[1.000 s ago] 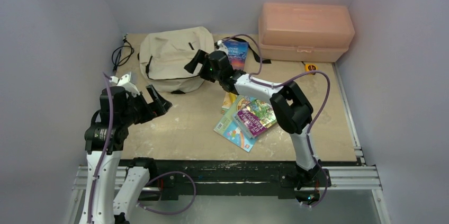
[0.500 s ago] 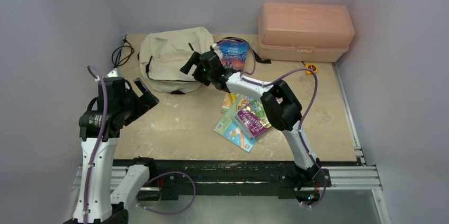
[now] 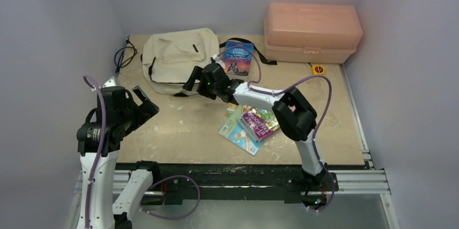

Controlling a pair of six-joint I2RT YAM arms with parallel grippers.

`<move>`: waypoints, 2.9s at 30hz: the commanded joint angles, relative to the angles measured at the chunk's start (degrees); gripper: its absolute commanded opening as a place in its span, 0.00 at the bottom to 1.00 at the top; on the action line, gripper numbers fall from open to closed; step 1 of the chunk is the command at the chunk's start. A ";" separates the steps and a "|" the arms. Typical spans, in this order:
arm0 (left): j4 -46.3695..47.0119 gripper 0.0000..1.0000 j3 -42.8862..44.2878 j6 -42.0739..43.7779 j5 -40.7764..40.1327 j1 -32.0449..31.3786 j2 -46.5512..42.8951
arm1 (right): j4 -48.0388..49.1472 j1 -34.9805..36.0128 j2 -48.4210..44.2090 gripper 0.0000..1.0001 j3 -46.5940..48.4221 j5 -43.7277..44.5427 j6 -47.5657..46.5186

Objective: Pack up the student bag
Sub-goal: Move the student bag to the center of the board.

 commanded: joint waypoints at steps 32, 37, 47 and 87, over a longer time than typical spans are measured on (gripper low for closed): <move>3.94 1.00 5.09 -7.44 -1.43 4.27 6.01 | 5.28 -4.89 0.25 0.00 9.54 -35.51 -25.41; 7.12 1.00 2.52 -7.06 -3.29 7.31 9.91 | 6.01 -5.95 -7.05 0.00 -0.30 -51.55 -27.99; 23.74 0.69 -19.58 -2.66 21.19 22.98 17.22 | -13.48 -7.55 -10.46 0.00 -5.18 -47.80 -47.28; 31.86 0.49 -30.86 0.68 30.63 25.32 13.05 | -15.76 1.71 -15.31 0.66 4.34 -9.03 -47.73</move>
